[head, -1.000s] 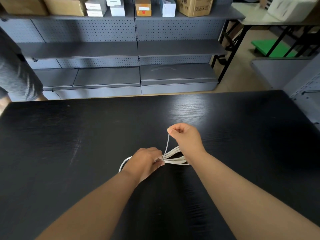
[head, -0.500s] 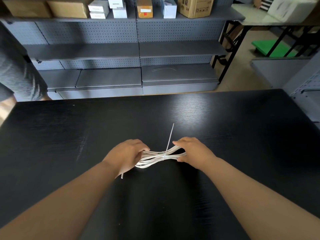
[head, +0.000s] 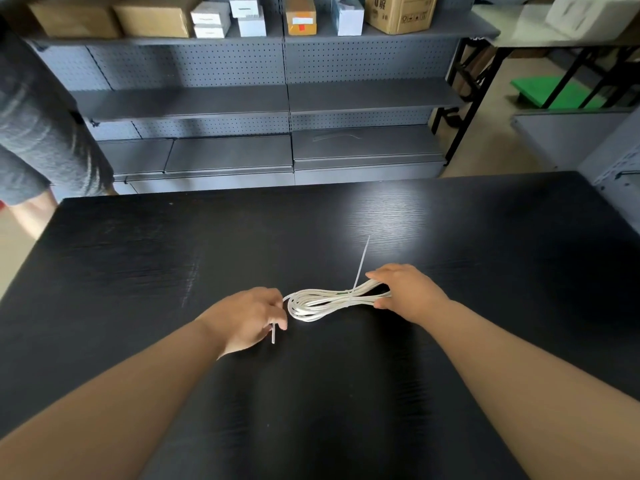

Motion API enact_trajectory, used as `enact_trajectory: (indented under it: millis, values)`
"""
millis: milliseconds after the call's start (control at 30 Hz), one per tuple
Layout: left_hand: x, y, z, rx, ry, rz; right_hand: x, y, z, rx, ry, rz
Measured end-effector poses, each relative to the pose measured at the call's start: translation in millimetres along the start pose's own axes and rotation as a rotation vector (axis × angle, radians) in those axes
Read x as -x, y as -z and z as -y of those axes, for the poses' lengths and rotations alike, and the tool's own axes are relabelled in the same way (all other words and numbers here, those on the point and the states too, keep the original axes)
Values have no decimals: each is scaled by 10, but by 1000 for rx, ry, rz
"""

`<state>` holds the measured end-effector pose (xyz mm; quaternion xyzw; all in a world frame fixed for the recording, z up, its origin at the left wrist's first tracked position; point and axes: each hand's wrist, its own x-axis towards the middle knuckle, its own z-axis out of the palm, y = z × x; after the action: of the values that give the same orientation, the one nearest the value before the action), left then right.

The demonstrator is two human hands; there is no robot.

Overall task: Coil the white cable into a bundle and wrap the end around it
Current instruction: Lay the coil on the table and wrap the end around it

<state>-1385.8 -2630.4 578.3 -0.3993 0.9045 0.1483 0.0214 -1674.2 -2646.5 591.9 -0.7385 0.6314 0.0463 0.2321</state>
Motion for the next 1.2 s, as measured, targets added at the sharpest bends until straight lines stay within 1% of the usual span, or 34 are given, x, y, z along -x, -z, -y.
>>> enact_trajectory:
  millis: [67, 200, 333, 500, 600, 700, 767, 833, 933, 1000, 1100, 1200]
  values:
    - [28, -53, 40, -24, -72, -4, 0, -4, 10, 2, -11, -3]
    - [51, -134, 42, -86, -123, 27, 6, -9, 27, 8, -28, -6]
    - [38, -185, -14, -119, -139, -52, 8, -4, 44, 15, -37, -6]
    - [-35, -268, -171, -60, -38, -245, 14, -4, 45, 16, -40, -7]
    - [-88, -277, -270, -47, 30, -314, 16, -11, 43, 10, -40, -13]
    - [-129, -260, -329, 22, 133, -372, 20, -21, 40, 4, -34, -20]
    - [-163, -218, -377, 76, 214, -363, 24, -19, 41, 4, -30, -18]
    - [-212, -158, -445, 97, 296, -309, 26, -11, 43, 1, -31, -15]
    - [-267, -147, -473, 54, 332, -326, 22, -11, 40, 0, -30, -13]
    - [-278, -152, -487, 46, 347, -309, 19, -18, 35, -6, -29, -13]
    - [-300, -185, -482, -1, 344, -361, 11, -29, 30, -14, -28, -14]
    - [-319, -167, -514, 17, 362, -317, 1, -38, 22, -17, -27, -20]
